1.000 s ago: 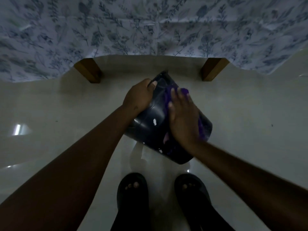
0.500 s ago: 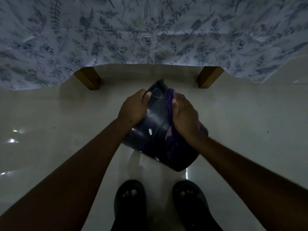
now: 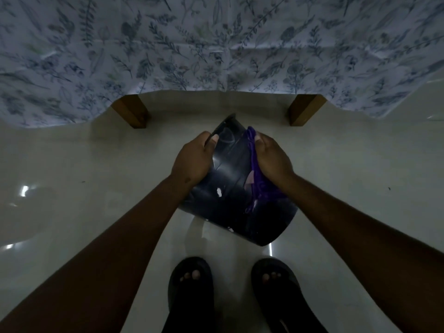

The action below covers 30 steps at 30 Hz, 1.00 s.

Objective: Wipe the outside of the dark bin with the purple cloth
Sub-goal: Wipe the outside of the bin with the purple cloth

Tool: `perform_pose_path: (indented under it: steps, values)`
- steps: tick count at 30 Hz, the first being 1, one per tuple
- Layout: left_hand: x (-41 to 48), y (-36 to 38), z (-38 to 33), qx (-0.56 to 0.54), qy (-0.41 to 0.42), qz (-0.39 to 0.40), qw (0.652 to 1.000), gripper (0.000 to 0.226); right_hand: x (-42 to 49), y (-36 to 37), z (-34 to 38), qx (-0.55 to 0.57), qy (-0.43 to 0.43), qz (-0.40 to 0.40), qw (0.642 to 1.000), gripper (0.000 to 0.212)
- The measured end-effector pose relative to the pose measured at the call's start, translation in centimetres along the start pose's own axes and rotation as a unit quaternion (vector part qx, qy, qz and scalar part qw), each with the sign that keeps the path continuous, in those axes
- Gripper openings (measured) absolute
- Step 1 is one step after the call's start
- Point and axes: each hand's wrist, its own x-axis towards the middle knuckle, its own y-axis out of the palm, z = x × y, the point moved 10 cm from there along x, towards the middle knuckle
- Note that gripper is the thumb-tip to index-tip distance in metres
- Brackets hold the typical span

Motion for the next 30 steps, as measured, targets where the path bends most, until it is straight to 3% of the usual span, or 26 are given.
perform_pose_path:
  steps: [4, 7, 11, 15, 19, 24, 27, 30]
  values:
    - [0.4, 0.3, 0.9, 0.012, -0.025, -0.005, 1.000, 0.040, -9.8, 3.1, 3.7, -0.149, -0.137, -0.041, 0.978, 0.056]
    - [1.0, 0.5, 0.2, 0.017, -0.026, -0.010, 0.999, 0.039, -13.2, 4.4, 3.8, -0.171, -0.198, -0.042, 0.964, 0.057]
    - [1.5, 0.1, -0.8, -0.016, -0.026, -0.022, 0.999, 0.042, -7.2, 1.1, 3.5, -0.147, -0.168, -0.076, 0.972, 0.057]
    - [1.2, 0.2, -1.1, -0.004, -0.033, -0.002, 0.999, 0.040, -1.1, -1.1, 1.7, -0.031, -0.087, -0.059, 0.994, 0.060]
    - [-1.2, 0.0, -0.2, -0.148, -0.045, 0.041, 0.987, 0.021, -1.2, -1.2, 1.0, -0.050, -0.099, -0.066, 0.992, 0.048]
    - [-4.4, 0.1, 0.9, -0.094, -0.031, 0.032, 0.995, 0.020, 0.9, -0.7, 0.6, -0.043, -0.059, -0.026, 0.997, 0.054]
    - [-2.2, 0.0, 0.5, -0.053, -0.037, 0.048, 0.997, 0.023, -4.5, -0.5, 3.3, -0.081, -0.137, -0.100, 0.982, 0.043]
    - [0.1, 0.4, -0.4, -0.077, -0.044, 0.055, 0.995, 0.031, -10.6, 2.2, 4.0, -0.159, -0.232, -0.060, 0.958, 0.052]
